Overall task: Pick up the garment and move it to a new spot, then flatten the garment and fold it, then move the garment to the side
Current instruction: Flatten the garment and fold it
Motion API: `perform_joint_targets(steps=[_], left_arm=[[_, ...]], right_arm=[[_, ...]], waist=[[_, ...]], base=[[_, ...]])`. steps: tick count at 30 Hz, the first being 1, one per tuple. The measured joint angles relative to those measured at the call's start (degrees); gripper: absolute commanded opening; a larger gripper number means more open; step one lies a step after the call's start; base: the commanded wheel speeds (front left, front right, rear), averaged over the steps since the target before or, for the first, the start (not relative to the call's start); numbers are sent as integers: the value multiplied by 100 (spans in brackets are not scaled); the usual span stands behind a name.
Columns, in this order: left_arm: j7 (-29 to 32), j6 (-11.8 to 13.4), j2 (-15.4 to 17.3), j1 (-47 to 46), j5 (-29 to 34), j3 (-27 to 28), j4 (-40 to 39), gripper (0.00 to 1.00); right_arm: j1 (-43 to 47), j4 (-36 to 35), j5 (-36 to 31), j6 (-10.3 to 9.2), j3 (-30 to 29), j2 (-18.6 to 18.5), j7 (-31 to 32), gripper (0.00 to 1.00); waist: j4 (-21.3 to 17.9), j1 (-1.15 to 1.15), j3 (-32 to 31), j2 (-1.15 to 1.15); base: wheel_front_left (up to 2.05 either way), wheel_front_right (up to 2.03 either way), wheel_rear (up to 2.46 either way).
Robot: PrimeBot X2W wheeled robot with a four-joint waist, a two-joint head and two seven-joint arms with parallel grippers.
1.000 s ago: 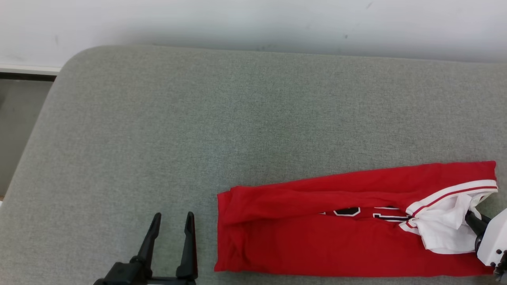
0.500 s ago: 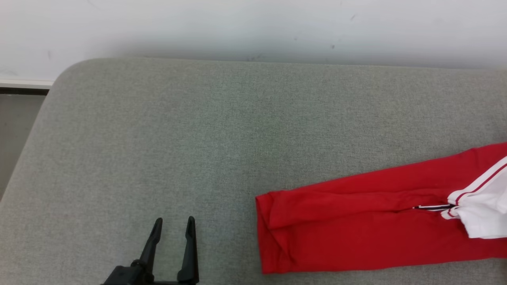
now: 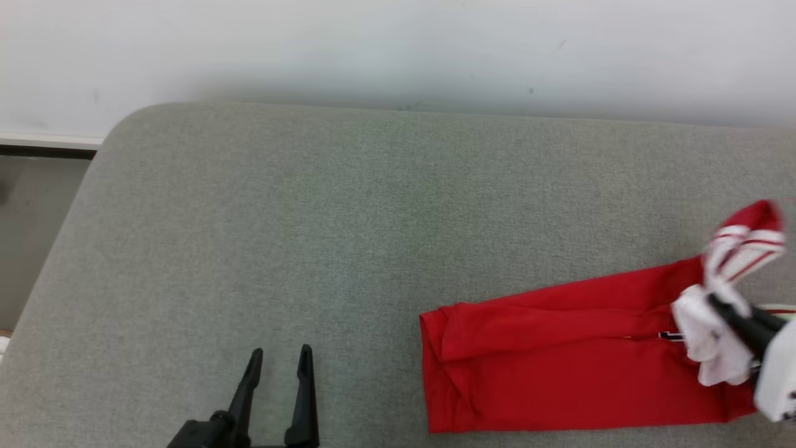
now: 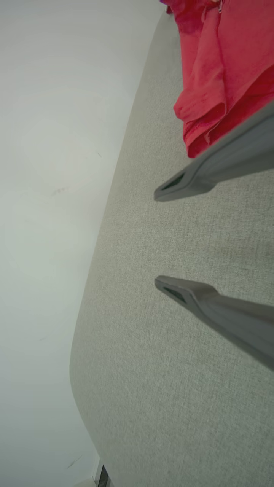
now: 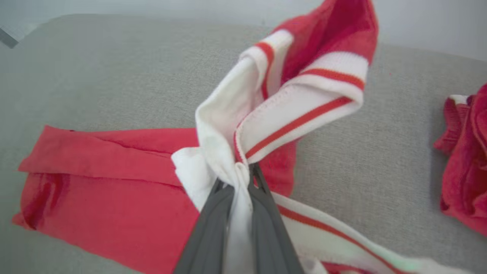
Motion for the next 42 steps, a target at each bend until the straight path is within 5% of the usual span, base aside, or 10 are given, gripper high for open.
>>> perform_joint_targets(steps=[7,16,26,27,29,42], left_arm=[[0,34,-1,2,-85,-100,41,100],[0,-16,-1,119,-68,-92,155,100],[0,-58,-1,191,-8,-159,311,100],[0,-58,-1,193,-7,-157,322,100],[0,-62,-1,216,9,-147,344,100],[0,-134,-1,587,102,87,405,100]], right_arm=[[4,-327,-286,0,688,931,441,0],[68,347,-932,0,994,2270,-53,0],[-160,1023,-1162,0,1203,2909,-521,0],[-162,1077,-1147,0,1209,2956,-587,22],[-167,1147,-1015,0,1288,3023,-651,100],[193,541,-147,0,917,3173,-1881,100]], waist=[[143,0,-75,0],[337,0,-237,0],[379,0,-364,0],[384,0,-385,0],[388,0,-430,0],[138,0,-925,-1]], base=[[0,0,0],[0,0,0],[0,0,0],[0,0,0],[0,0,0],[0,0,0]])
